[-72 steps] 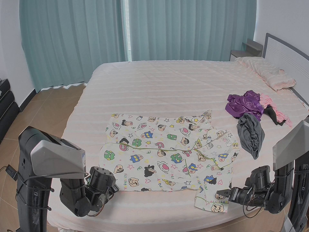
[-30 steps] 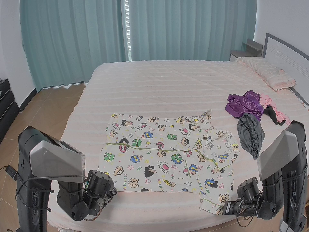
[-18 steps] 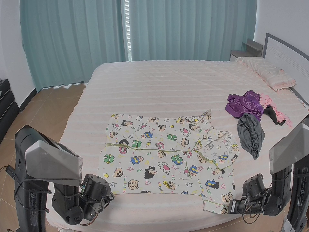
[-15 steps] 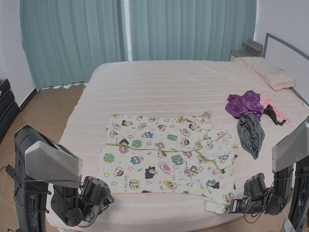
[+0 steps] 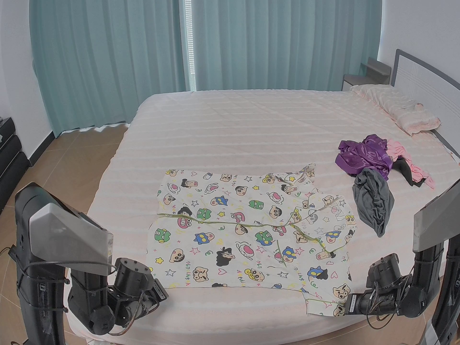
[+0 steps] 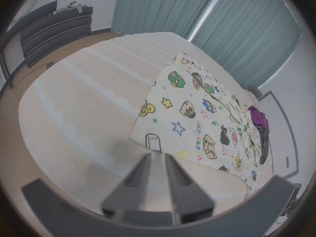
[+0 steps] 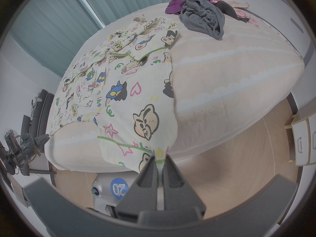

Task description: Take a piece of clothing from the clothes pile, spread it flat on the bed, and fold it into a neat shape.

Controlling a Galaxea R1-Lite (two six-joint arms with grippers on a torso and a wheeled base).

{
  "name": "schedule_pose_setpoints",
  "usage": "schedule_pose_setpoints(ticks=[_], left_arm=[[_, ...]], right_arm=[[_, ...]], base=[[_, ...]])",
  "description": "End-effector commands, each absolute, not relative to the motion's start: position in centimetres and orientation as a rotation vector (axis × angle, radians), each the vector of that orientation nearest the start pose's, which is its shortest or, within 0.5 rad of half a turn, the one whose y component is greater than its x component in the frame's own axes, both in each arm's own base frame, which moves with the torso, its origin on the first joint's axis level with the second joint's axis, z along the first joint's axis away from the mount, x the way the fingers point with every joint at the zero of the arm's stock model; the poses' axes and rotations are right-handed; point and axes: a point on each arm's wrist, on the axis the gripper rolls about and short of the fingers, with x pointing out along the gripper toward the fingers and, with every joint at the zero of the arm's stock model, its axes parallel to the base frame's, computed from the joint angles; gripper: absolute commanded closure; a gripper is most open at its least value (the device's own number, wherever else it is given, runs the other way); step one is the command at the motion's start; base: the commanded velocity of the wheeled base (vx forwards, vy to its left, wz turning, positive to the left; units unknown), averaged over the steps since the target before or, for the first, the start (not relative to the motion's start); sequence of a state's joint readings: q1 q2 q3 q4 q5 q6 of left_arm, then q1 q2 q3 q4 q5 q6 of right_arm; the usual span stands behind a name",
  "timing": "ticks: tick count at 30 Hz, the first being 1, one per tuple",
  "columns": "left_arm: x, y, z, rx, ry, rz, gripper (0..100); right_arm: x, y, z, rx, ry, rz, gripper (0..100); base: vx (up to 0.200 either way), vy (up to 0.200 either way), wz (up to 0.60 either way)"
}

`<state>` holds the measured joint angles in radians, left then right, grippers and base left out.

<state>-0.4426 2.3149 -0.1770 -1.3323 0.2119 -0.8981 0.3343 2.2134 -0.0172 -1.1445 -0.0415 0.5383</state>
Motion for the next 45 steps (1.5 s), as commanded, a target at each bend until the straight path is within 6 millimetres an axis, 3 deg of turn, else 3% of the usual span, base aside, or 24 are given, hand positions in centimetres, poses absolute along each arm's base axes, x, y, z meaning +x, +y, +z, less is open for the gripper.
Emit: schedule_pose_setpoints(ticks=[1, 7, 19, 28, 29, 45], left_arm=[[22.9, -7.4, -3.3, -0.632, 0.763, 0.084, 0], [23.5, -5.9, -3.0, -0.602, 0.759, -0.023, 0], [25.0, -7.1, -6.4, -0.476, 0.797, -0.051, 0], [25.5, -8.4, -6.9, -0.441, 0.770, -0.042, 0], [25.5, -8.4, -6.9, -0.439, 0.771, -0.042, 100], [24.3, -8.4, -6.8, -0.409, 0.788, 0.006, 100]], right_arm=[[17.5, 6.0, -3.5, 0.283, 1.089, -0.024, 100], [17.5, 6.0, -3.5, 0.284, 1.088, -0.021, 100], [17.5, 6.1, -3.4, 0.289, 1.090, -0.009, 100], [17.5, 6.1, -3.4, 0.290, 1.083, -0.008, 100], [17.5, 6.1, -3.4, 0.290, 1.085, -0.009, 100], [17.3, 5.9, -3.4, 0.270, 1.106, -0.019, 100]], base=[[0.000, 0.000, 0.00], [0.000, 0.000, 0.00], [0.000, 0.000, 0.00], [0.000, 0.000, 0.00], [0.000, 0.000, 0.00], [0.000, 0.000, 0.00]])
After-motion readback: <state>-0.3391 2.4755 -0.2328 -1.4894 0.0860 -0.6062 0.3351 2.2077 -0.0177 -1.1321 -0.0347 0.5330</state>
